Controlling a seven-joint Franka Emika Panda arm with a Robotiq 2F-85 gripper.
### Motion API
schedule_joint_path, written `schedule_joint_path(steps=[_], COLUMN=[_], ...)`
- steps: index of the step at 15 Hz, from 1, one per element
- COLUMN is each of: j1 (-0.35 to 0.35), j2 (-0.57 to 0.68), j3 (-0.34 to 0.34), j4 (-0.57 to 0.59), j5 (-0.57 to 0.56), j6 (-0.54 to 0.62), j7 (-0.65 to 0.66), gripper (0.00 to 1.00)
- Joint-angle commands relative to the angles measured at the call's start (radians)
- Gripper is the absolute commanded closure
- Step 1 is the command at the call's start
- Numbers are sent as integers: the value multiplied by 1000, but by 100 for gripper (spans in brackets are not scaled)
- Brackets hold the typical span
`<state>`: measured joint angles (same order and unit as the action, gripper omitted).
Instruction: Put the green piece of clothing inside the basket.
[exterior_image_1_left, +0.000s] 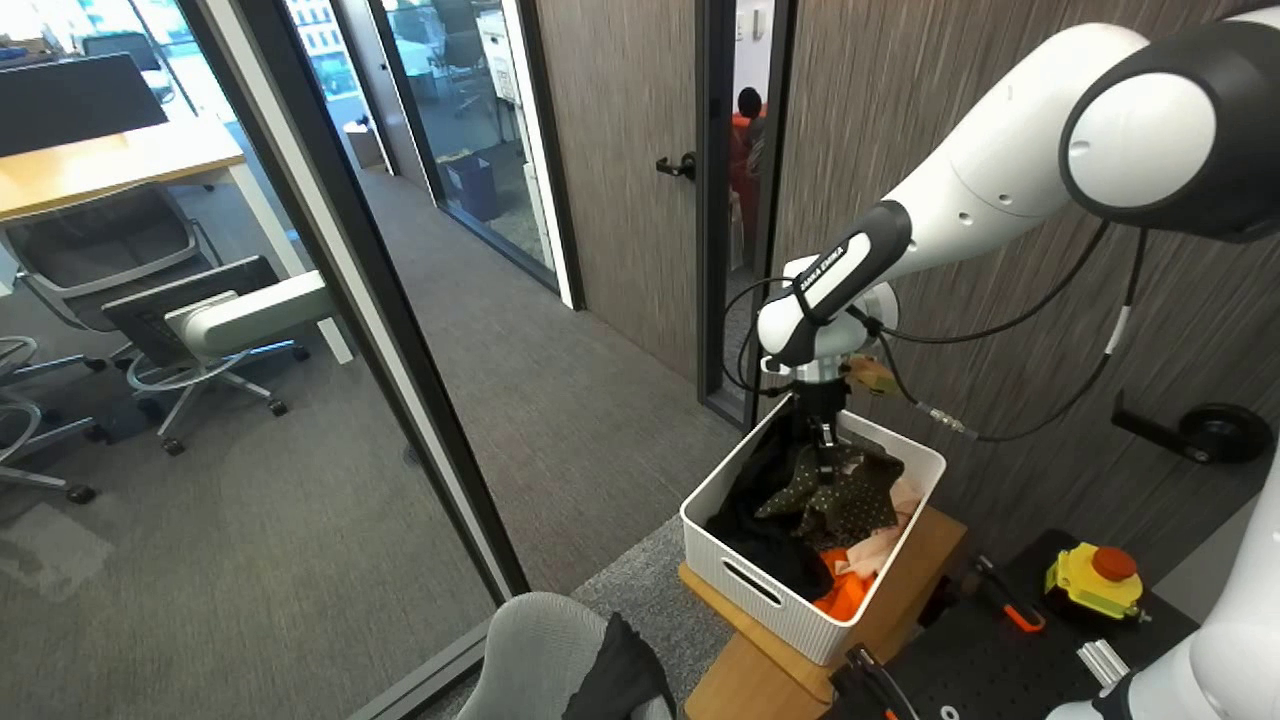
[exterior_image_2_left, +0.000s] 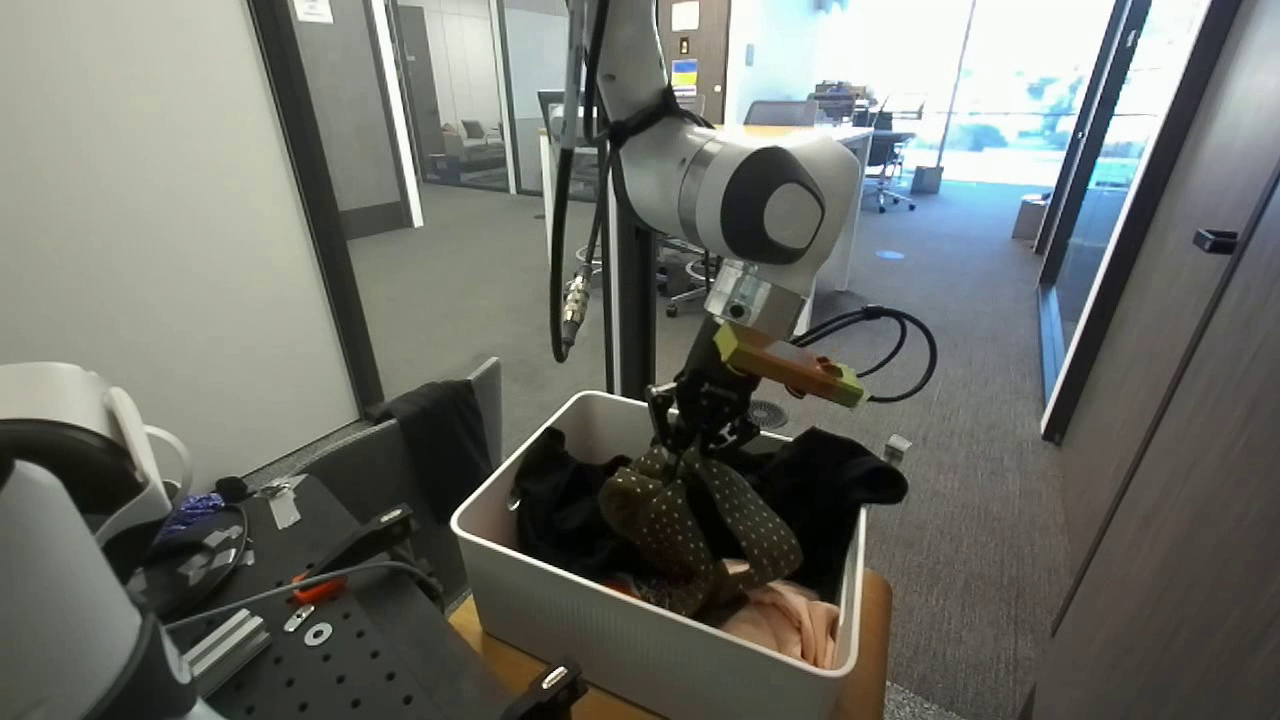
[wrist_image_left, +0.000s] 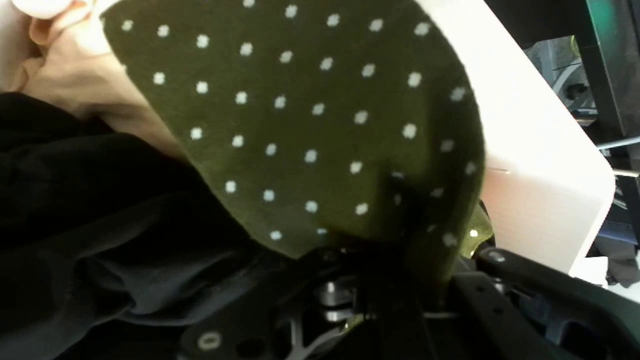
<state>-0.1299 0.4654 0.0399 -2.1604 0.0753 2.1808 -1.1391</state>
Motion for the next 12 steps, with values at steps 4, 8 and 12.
schedule_joint_path(steps=[4, 8, 12], j1=[-38, -32, -23], j2=[63, 67, 35], j3=[38, 28, 15], j4=[62, 71, 48], j5=[27, 18, 4], j6=[-30, -33, -16], j7=[-29, 16, 80], gripper=[94, 68, 38])
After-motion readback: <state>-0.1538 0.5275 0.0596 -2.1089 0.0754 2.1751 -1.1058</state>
